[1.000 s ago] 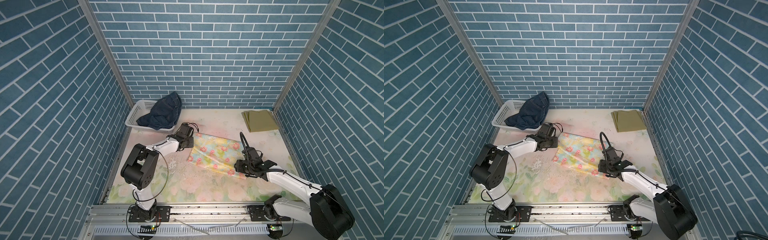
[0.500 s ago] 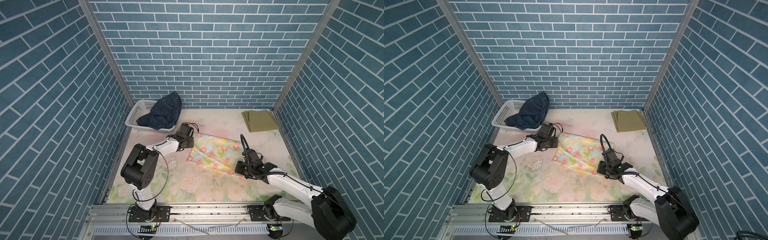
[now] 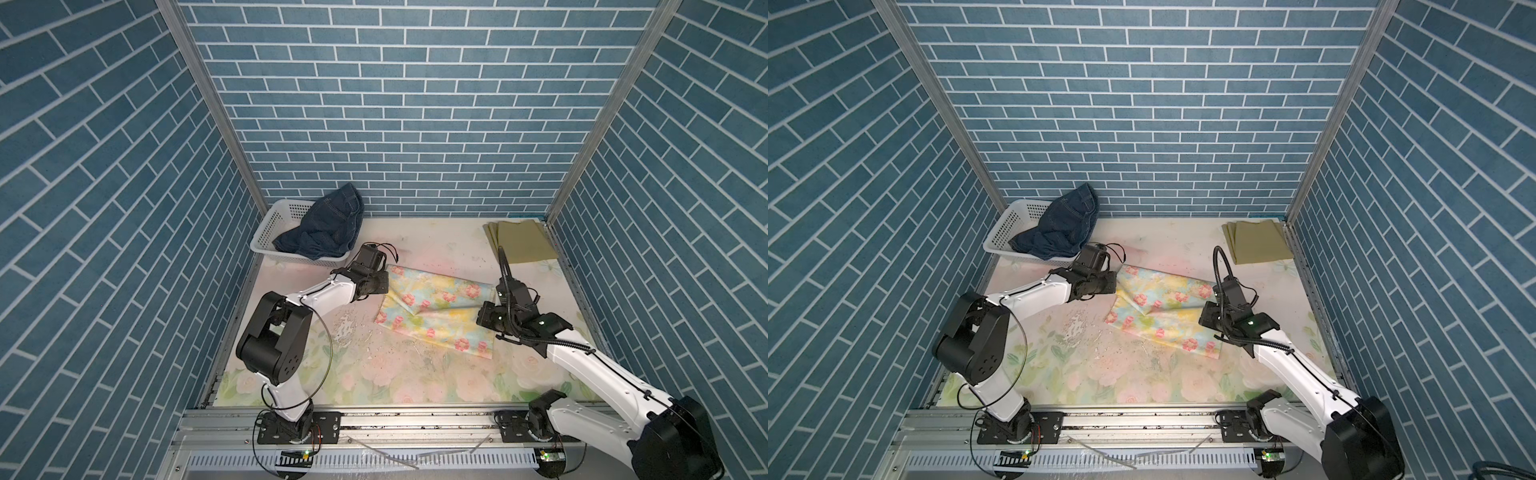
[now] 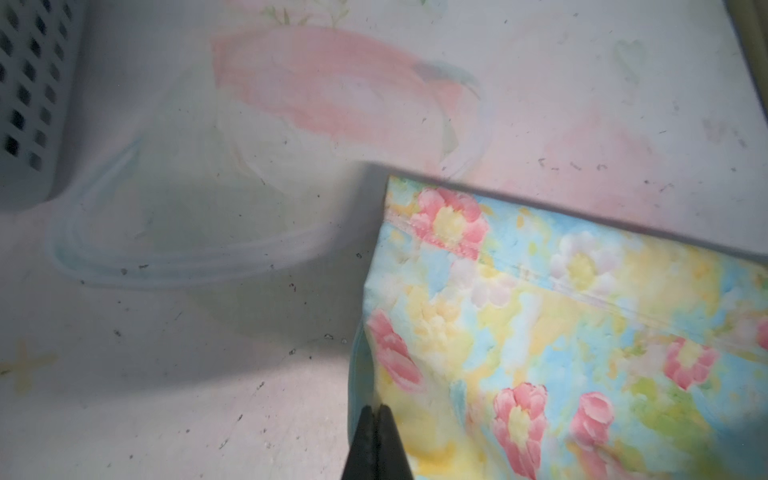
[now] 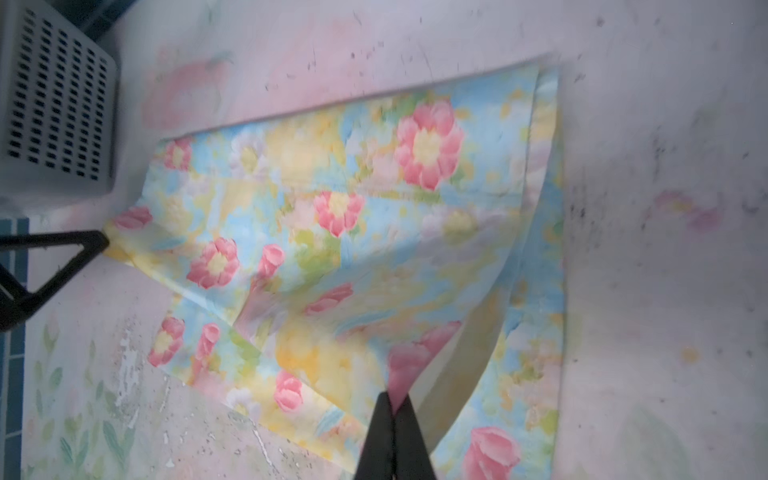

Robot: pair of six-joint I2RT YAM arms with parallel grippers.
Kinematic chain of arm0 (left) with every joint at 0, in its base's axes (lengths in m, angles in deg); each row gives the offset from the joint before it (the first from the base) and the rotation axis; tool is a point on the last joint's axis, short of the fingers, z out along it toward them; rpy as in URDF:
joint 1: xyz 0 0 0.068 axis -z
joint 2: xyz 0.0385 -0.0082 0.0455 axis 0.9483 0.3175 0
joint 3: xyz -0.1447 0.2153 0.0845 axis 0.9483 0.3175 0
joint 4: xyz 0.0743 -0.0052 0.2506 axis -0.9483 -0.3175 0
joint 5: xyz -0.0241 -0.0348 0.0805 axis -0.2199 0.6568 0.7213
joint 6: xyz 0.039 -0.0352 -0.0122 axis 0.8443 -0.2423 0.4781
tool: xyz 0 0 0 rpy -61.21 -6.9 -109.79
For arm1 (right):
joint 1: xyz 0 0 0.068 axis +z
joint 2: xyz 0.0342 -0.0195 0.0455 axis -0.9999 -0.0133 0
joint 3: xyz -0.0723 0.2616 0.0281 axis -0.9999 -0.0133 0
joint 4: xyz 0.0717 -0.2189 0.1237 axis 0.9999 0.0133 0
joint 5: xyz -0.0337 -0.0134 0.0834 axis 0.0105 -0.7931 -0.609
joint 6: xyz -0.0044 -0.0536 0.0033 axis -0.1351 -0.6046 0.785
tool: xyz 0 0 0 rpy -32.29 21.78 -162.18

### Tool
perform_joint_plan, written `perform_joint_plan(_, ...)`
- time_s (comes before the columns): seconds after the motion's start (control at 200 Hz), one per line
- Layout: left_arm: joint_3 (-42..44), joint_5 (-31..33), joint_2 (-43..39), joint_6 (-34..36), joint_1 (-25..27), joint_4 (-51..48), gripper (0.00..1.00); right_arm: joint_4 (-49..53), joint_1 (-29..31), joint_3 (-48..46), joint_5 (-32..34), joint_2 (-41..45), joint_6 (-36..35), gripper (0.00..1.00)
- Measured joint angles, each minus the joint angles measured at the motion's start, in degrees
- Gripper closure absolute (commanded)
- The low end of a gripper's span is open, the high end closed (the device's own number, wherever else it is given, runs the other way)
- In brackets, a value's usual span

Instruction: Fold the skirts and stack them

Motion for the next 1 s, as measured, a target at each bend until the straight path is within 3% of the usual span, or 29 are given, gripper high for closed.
perform_joint_plan(0.36, 7.13, -0.9, -10.14, -1.36, 1.53, 2.25, 1.0, 7.5, -3.67, 1.7, 0.5, 8.57, -2.95, 1.0)
perform_joint_plan(0.665, 15.1, -0.55, -9.9, -3.5, 5.44, 3.74, 1.0, 9.31, -3.67, -7.1, -0.04, 14.38, -2.45, 1.0)
perform_joint_plan(0.995, 15.54, 0.26, -5.75, -3.63, 6.1, 4.37, 1.0, 7.89, -3.67, -15.1, -1.38, 14.69, -0.13, 1.0)
